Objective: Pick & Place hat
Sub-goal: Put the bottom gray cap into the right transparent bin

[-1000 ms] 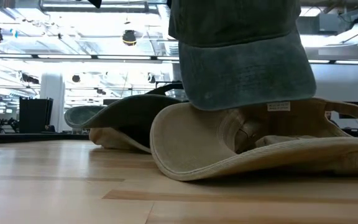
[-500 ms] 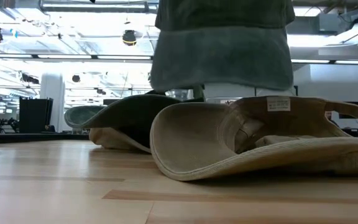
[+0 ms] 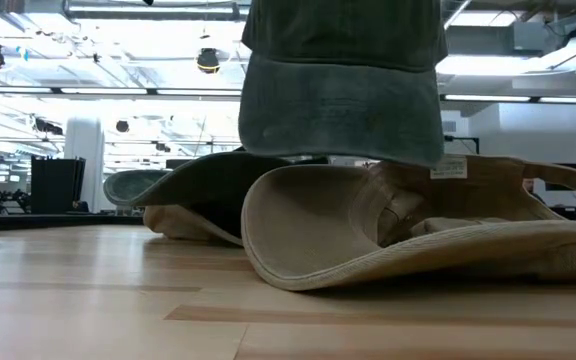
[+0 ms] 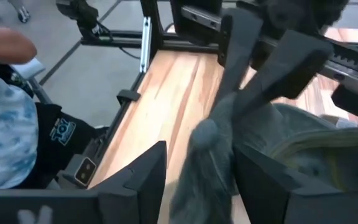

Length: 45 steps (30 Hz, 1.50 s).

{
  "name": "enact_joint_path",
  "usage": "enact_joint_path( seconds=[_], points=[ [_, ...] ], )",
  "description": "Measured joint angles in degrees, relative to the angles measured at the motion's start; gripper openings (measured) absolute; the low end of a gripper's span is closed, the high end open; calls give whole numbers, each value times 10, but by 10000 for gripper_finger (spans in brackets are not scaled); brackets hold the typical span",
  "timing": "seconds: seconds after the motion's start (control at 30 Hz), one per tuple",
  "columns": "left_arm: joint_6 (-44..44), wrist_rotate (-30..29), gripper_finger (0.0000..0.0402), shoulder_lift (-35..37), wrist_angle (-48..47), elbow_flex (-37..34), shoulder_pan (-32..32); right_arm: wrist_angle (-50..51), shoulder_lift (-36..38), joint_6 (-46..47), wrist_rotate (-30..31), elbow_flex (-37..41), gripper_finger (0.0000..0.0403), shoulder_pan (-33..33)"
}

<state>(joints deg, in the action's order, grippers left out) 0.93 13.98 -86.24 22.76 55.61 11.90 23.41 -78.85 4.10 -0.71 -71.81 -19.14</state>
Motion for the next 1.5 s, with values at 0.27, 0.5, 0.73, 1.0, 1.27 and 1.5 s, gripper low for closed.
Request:
enact_joint_path(
  seconds=[0.27,0.5,0.73,1.0,1.27,1.5],
  points=[
    [0,0,9,0,1,0,1,61,0,13,12,0,172,1],
    [-1,0,10,0,2,0,1,85,0,37,22,0,164,0],
    [-4,0,10,22,-3,0,1,97,0,50,23,0,170,-13],
    [-7,0,10,90,-33,-2,1,101,0,49,24,0,198,-9],
    [-10,0,10,95,-55,-2,2,44,1,2,24,0,212,16],
    [-7,0,12,68,-66,-2,1,27,2,-12,22,-10,207,41]
  ],
)
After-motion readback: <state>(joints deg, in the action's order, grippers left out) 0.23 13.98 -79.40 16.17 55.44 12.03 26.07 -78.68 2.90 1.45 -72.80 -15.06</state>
